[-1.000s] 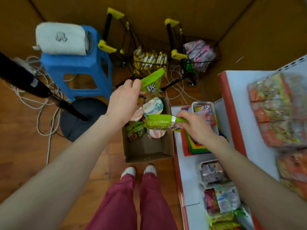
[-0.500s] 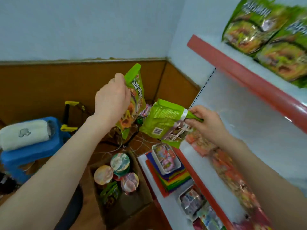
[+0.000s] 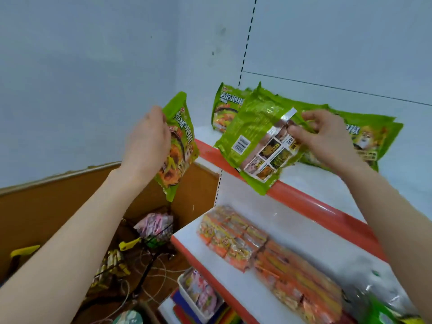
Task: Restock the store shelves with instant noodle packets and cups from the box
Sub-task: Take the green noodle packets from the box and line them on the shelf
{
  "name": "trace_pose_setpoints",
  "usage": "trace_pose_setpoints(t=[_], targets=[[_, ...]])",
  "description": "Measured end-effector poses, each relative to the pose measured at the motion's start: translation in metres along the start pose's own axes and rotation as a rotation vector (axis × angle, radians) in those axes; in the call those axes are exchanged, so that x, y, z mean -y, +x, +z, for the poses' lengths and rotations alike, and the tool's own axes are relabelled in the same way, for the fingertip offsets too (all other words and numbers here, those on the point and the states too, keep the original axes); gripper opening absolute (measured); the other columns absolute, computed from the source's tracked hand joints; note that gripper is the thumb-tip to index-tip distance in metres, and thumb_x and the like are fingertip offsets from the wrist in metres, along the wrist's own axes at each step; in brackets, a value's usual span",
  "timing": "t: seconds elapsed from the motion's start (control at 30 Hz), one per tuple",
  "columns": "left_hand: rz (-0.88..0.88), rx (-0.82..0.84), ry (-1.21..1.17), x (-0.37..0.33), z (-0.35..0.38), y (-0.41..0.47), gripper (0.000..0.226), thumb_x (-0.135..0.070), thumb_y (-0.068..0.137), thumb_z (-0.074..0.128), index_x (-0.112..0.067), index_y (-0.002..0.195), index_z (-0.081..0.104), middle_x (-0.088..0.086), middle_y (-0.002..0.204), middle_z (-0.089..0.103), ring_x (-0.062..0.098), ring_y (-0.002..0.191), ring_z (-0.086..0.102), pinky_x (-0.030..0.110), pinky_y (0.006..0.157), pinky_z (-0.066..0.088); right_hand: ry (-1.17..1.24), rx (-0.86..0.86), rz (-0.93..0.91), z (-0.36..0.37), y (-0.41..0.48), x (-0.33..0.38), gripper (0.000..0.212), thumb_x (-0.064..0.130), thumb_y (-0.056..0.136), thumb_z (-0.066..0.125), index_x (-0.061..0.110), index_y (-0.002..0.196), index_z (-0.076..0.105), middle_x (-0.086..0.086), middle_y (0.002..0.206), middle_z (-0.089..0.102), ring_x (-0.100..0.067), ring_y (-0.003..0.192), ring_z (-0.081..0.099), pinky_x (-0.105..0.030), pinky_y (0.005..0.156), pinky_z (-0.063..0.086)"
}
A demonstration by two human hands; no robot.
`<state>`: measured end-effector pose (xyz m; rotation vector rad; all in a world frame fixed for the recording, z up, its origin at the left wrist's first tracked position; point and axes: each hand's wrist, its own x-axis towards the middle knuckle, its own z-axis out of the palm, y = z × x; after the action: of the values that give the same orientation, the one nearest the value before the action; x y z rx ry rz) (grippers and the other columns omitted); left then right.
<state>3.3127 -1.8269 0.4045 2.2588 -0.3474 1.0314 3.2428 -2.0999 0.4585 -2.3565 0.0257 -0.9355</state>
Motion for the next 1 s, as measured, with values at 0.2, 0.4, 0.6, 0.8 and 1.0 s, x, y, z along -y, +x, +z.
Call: trace_pose_setpoints(t=[0.2, 0.4, 0.6, 0.8, 1.0], targets=[[0.027, -0.065, -0.010, -0.044, 0.015, 0.030, 0.019, -0.008, 0.096, 0.037, 0.006, 0.105, 0.047, 0.029, 0.097, 0.055, 0.043, 0.087, 0.052, 0.043, 0.066, 0.032, -0.095, -0.099, 0.038, -0.042, 0.047, -0.025, 0.030, 0.028, 0.081, 0.065, 0.012, 0.106, 0.062, -0.010, 0.106, 0.064, -0.024, 0.097, 0.058, -0.032, 0.082, 0.042], [0.027, -0.104, -0.015, -0.086, 0.029, 0.053, 0.021, -0.010, 0.096, 0.037, 0.006, 0.107, 0.047, 0.030, 0.099, 0.056, 0.043, 0.089, 0.053, 0.045, 0.069, 0.035, -0.285, 0.073, 0.012, -0.054, 0.063, -0.047, 0.039, 0.030, 0.083, 0.065, 0.009, 0.114, 0.059, -0.014, 0.122, 0.057, -0.028, 0.115, 0.050, -0.030, 0.086, 0.037], [0.016, -0.095, -0.050, -0.111, 0.050, 0.058, 0.018, -0.009, 0.095, 0.038, 0.004, 0.103, 0.048, 0.027, 0.094, 0.057, 0.041, 0.086, 0.053, 0.040, 0.066, 0.032, -0.087, 0.250, 0.069, -0.072, 0.068, -0.064, 0.038, 0.045, 0.083, 0.059, 0.019, 0.111, 0.057, -0.003, 0.107, 0.060, -0.018, 0.090, 0.059, -0.028, 0.067, 0.048], [0.006, -0.105, -0.059, -0.119, 0.059, 0.053, 0.015, -0.009, 0.095, 0.038, 0.002, 0.100, 0.047, 0.022, 0.088, 0.057, 0.036, 0.079, 0.050, 0.036, 0.062, 0.030, 0.164, 0.477, 0.150, -0.083, 0.089, -0.072, 0.027, 0.032, 0.098, 0.038, 0.021, 0.112, 0.059, -0.003, 0.095, 0.065, -0.014, 0.073, 0.063, -0.019, 0.048, 0.050], [-0.035, -0.087, -0.077, -0.121, 0.062, 0.052, 0.013, -0.009, 0.095, 0.038, 0.001, 0.097, 0.047, 0.017, 0.083, 0.054, 0.028, 0.071, 0.044, 0.036, 0.061, 0.030, 0.021, 0.688, -0.187, -0.073, 0.104, -0.072, 0.057, 0.008, 0.090, 0.056, 0.039, 0.133, 0.036, 0.004, 0.126, 0.053, -0.006, 0.110, 0.052, -0.008, 0.077, 0.047]])
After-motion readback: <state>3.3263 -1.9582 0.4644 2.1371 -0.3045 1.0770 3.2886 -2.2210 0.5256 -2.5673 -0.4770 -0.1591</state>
